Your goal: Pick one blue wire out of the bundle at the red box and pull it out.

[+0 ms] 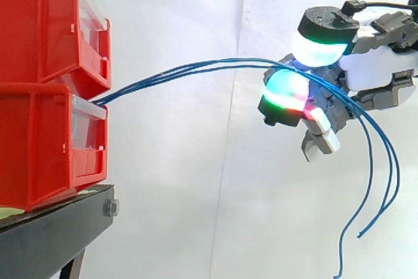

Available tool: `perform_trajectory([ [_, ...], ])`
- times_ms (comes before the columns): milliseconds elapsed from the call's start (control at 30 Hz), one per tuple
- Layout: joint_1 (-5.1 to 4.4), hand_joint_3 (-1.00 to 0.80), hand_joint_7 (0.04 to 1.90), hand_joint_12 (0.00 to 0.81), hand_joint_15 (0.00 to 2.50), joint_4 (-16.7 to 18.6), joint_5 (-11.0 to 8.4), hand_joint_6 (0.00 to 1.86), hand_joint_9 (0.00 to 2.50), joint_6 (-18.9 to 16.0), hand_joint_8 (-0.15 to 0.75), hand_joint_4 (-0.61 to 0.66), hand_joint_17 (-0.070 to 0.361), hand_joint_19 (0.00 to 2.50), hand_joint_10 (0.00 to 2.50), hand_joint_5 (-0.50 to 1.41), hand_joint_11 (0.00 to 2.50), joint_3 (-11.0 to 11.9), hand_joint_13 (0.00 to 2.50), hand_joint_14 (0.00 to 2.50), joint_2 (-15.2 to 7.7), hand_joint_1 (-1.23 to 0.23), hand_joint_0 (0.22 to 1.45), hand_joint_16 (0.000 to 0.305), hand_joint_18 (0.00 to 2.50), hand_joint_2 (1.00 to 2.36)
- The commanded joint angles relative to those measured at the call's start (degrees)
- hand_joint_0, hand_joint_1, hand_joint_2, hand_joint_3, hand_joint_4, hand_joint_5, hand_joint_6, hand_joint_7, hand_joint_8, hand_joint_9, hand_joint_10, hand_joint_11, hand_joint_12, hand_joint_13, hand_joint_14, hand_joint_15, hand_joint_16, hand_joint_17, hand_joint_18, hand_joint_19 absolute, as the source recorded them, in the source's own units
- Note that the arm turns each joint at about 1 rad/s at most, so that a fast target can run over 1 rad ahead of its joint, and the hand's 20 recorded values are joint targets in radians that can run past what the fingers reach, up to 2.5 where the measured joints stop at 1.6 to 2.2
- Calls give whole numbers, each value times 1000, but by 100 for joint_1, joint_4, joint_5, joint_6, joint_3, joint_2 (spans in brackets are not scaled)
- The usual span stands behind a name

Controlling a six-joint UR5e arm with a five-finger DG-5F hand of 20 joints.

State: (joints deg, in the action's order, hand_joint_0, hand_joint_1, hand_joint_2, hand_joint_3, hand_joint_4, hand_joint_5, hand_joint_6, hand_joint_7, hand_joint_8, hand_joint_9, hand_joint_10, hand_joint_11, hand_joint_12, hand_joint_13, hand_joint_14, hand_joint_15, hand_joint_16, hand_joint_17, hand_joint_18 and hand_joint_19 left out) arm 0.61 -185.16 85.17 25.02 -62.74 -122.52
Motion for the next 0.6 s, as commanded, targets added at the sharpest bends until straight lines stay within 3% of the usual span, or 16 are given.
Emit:
perform_trajectory([
  [0,1,-363,997,426,568,6,0,897,969,3,366,217,126,553,15,-139,641,-1,949,20,0,-612,577,56,806,1012],
  [233,1,-337,1014,426,566,-3,0,903,980,3,371,208,126,552,14,-131,638,-1,954,18,0,-566,579,56,807,1013],
  [567,1,-296,1050,424,566,-3,0,914,981,3,364,196,123,530,15,-129,657,8,980,19,0,-781,628,55,852,1016],
])
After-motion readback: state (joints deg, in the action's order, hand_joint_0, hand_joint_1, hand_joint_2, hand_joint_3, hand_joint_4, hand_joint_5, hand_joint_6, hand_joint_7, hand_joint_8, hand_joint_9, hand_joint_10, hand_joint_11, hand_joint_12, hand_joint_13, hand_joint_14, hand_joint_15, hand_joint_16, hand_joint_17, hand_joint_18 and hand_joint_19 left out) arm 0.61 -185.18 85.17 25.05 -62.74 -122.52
